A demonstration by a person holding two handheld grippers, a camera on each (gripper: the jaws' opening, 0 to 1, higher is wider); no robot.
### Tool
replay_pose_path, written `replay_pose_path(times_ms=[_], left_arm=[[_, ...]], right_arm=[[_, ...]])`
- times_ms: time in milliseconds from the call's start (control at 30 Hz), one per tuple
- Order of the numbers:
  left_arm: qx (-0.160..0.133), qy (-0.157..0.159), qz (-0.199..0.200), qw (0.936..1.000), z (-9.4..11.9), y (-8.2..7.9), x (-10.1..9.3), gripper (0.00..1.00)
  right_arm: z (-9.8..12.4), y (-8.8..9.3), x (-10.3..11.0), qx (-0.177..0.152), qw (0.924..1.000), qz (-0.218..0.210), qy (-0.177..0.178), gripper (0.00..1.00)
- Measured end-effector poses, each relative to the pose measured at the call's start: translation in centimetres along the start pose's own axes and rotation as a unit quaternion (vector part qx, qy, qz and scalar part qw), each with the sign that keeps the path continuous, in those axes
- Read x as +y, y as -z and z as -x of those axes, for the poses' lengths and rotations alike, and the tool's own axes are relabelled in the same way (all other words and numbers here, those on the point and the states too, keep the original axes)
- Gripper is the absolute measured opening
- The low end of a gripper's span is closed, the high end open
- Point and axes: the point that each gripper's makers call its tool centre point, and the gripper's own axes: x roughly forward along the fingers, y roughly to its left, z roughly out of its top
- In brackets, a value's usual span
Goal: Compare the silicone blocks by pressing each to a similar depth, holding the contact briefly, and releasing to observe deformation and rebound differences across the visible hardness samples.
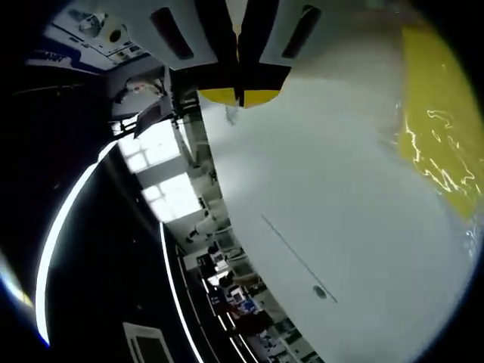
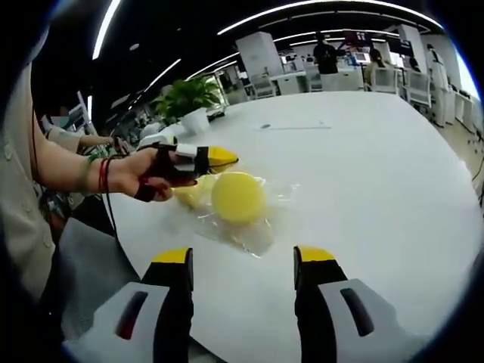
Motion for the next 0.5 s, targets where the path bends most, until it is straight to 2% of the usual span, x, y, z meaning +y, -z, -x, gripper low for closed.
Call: replay_pose_path(times_ms=[200, 500], left_arm=[[0.001, 0.019, 0.01, 0.9998, 0.6, -0.1, -1.6, 0.0], [-0.004, 0.033, 0.003, 0.9995, 1.6, -0.6, -3.3, 0.0]], right_arm=[[0.4, -0.3, 0.4, -0.003, 1.0, 0.009, 0.002, 0.49], [1.1, -1.3, 1.1, -0.014, 0.9997, 0.021, 0.004, 0.49]])
